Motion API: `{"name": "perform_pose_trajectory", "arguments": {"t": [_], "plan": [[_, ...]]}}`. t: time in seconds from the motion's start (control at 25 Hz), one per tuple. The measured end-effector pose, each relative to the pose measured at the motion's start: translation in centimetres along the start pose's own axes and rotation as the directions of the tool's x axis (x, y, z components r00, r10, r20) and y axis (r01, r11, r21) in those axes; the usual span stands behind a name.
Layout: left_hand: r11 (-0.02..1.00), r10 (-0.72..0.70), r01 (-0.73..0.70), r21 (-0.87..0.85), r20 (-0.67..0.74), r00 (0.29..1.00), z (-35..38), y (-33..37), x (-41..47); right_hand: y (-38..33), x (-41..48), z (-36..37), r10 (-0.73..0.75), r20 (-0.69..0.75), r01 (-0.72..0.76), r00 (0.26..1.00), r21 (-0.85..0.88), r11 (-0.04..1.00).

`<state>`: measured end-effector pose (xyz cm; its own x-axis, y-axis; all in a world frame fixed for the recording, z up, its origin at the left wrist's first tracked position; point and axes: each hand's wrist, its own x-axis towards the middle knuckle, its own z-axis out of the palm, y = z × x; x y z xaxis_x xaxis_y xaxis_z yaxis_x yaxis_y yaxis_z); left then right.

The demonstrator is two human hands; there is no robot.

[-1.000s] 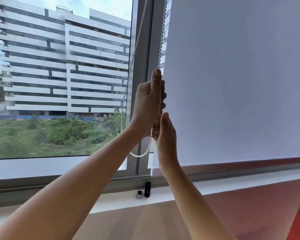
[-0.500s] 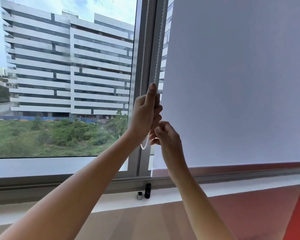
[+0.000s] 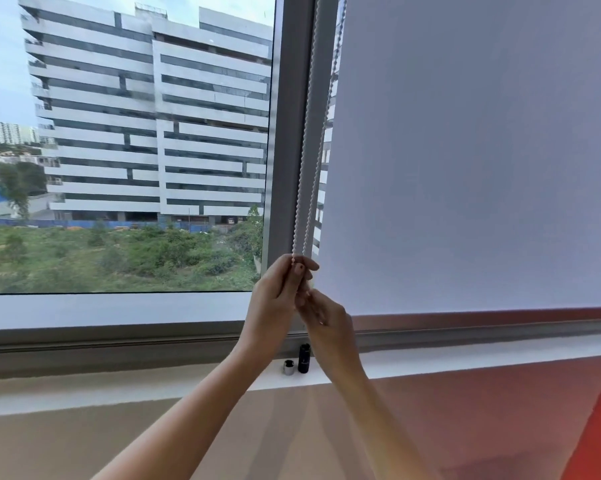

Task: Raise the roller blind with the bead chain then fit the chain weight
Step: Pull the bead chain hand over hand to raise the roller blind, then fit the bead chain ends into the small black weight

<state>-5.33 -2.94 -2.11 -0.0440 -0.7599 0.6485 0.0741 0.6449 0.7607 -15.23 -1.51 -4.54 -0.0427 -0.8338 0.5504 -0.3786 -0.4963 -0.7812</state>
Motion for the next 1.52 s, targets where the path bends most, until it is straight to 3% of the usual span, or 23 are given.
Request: {"name": "perform_pose_trajectory", "arguments": {"t": [0.16, 0.32, 0.44, 0.52, 0.6, 0.72, 0.8, 0.92, 1.04, 1.24, 1.52], "plan": [[0.994, -0.040, 0.048, 0.098, -0.083, 0.996, 0.0, -0.9, -1.0, 1.4, -1.0, 0.5, 0.058, -0.120, -0.035, 0.991, 0.185, 0.982], [0.993, -0.061, 0.072, 0.092, -0.114, 0.992, 0.7, -0.9, -1.6, 2.5, -1.9, 0.5, 0.094, -0.113, -0.048, 0.989, 0.356, 0.933], [0.990, 0.003, 0.013, 0.142, -0.117, 0.993, 0.7, -0.9, -1.7, 3.3, -3.2, 0.6, 0.050, -0.285, 0.081, 0.957, 0.432, 0.898], [0.990, 0.017, 0.008, 0.143, -0.174, 0.985, 0.1, -1.0, -1.6, 4.2, -4.2, 0.7, -0.017, -0.425, 0.179, 0.905, 0.344, 0.922], [0.993, -0.002, 0.027, 0.115, -0.216, 0.976, -0.9, -1.3, -1.7, 5.4, -5.0, 1.0, -0.102, -0.445, 0.216, 0.890, 0.214, 0.953], [0.978, 0.029, 0.023, 0.209, -0.245, 0.969, -2.0, -2.4, -2.1, 7.5, -5.4, 2.2, -0.270, -0.359, 0.256, 0.894, -0.087, 0.963], [0.976, 0.013, 0.052, 0.210, -0.298, 0.954, -2.5, -3.3, -2.2, 9.3, -5.1, 3.4, -0.281, -0.260, 0.216, 0.924, -0.253, 0.943], [0.972, 0.050, 0.039, 0.231, -0.365, 0.930, -3.4, -4.5, -2.0, 12.0, -4.0, 5.6, -0.129, -0.041, 0.097, 0.991, -0.453, 0.887], [0.970, 0.090, -0.004, 0.243, -0.342, 0.935, -4.5, -5.2, -1.5, 13.7, -2.5, 7.5, 0.018, 0.090, 0.042, 0.996, -0.620, 0.783], [0.996, -0.026, 0.062, 0.070, -0.430, 0.903, -6.5, -6.6, -0.1, 14.9, -0.3, 8.7, 0.196, 0.160, 0.001, 0.968, -0.777, 0.630], [0.999, -0.039, 0.027, -0.037, -0.400, 0.916, -7.8, -7.4, 0.9, 15.6, 0.8, 10.3, 0.303, 0.158, -0.032, 0.940, -0.841, 0.539]]}}
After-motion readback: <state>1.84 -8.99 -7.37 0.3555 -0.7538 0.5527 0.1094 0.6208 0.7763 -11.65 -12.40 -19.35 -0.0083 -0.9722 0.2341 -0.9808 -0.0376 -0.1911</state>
